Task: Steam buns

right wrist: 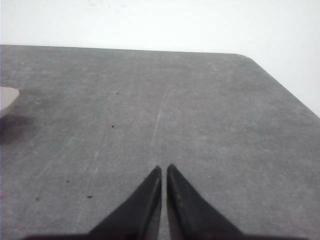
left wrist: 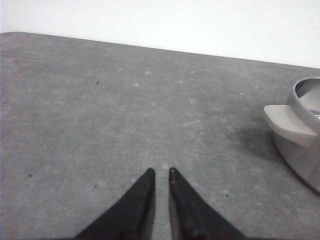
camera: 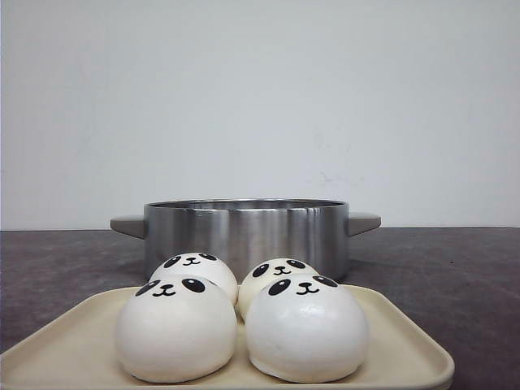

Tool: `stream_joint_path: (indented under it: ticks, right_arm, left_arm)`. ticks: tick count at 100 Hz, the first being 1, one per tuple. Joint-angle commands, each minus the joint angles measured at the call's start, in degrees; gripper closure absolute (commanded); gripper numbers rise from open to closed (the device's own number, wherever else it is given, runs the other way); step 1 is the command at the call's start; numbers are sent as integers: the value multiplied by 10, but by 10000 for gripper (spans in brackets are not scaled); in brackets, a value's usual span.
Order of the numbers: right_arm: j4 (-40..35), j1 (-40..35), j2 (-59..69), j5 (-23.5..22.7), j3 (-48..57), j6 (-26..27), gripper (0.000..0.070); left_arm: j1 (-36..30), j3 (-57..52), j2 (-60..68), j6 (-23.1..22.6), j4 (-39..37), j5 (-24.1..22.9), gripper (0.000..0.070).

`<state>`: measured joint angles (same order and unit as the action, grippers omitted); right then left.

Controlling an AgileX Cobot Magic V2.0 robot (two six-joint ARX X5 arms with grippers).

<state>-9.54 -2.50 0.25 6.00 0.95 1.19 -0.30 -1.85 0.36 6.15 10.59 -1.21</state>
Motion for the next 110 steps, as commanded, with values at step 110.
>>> stream_joint_path:
  ticks: [110]
  right_arm:
    - [7, 0, 0, -1, -2, 9, 688]
  left_arm:
    - [0, 10, 0, -1, 0, 2, 700]
